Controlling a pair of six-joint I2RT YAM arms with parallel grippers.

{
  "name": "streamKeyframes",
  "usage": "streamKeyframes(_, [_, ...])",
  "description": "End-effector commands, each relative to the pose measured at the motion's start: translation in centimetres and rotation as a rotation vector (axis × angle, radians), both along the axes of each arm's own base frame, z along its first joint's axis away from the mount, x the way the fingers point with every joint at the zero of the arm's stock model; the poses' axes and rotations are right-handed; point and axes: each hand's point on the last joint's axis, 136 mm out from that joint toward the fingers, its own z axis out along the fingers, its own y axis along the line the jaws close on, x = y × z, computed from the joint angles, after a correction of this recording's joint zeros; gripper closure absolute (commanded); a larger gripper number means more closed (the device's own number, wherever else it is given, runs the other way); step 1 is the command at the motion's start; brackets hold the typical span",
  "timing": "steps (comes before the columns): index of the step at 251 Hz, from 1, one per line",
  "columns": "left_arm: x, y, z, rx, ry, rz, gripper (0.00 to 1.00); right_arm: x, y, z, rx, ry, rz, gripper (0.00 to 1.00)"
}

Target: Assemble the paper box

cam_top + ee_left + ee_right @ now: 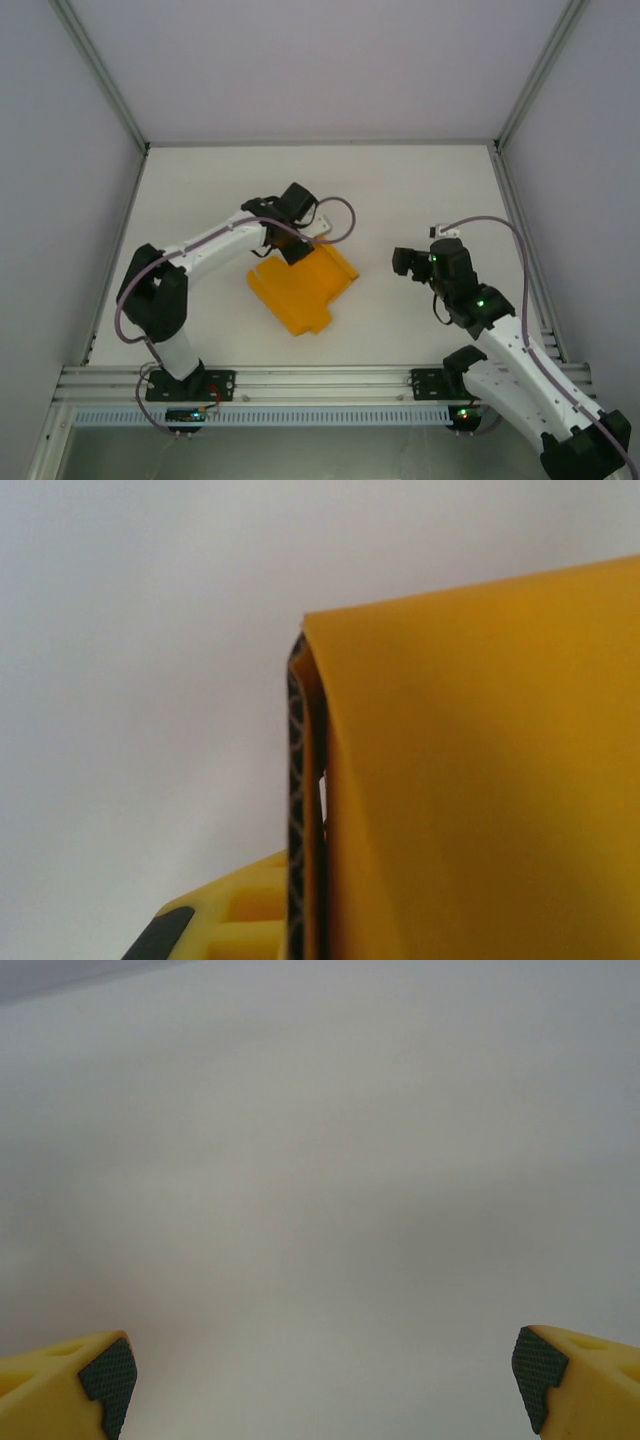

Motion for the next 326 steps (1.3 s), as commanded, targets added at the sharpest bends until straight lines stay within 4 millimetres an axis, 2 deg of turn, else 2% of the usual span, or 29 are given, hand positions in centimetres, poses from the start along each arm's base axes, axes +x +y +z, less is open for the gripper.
streamKeyframes(1, [-1.8,2.9,-1.9,0.245,0.100,-0.086,1.00,-1.8,-1.0,-1.5,-0.011,0.119,-0.009,0.01])
streamKeyframes(47, [-0.5,2.2,-3.5,0.386,0.074,-0.102,1.00,-1.5,-1.3,-1.8,0.016,0.133,-0.019,0.01])
streamKeyframes(105, [1.9,0.2,-7.6,0.580,0.007,-0.136,1.00,-1.3,-1.6,-2.4,0.038,0.148,-0.025,0.01])
streamKeyframes(137, [4.2,-0.8,-9.3,0.656,-0.084,-0.102,1.00,-1.3,-1.8,-2.7,0.045,0.154,-0.032,0.01])
streamKeyframes(183, [6.4,-1.7,-11.7,0.712,-0.232,-0.049,1.00,-1.3,-2.2,-3.1,0.048,0.158,-0.050,0.01])
streamKeyframes(206, [6.9,-1.6,-12.6,0.725,-0.290,-0.040,1.00,-1.4,-2.4,-3.3,0.052,0.162,-0.057,0.01])
streamKeyframes(226, [6.4,-1.7,-13.4,0.708,-0.263,-0.038,1.00,-1.4,-2.5,-3.4,0.059,0.165,-0.059,0.01])
streamKeyframes(242, [6.1,-1.8,-13.4,0.697,-0.244,-0.050,0.99,-1.4,-2.5,-3.4,0.068,0.167,-0.055,0.01])
streamKeyframes(258, [6.1,-1.9,-12.9,0.693,-0.249,-0.077,0.87,-1.4,-2.4,-3.5,0.076,0.168,-0.052,0.01])
streamKeyframes(268, [6.1,-2.0,-12.3,0.685,-0.252,-0.096,0.76,-1.4,-2.4,-3.4,0.080,0.167,-0.050,0.01])
streamKeyframes(299, [5.8,-2.7,-9.5,0.631,-0.248,-0.138,0.64,-1.4,-2.3,-3.3,0.087,0.165,-0.042,0.01])
streamKeyframes(326, [5.2,-3.2,-6.7,0.590,-0.237,-0.196,0.45,-1.5,-2.1,-3.3,0.094,0.163,-0.029,0.01])
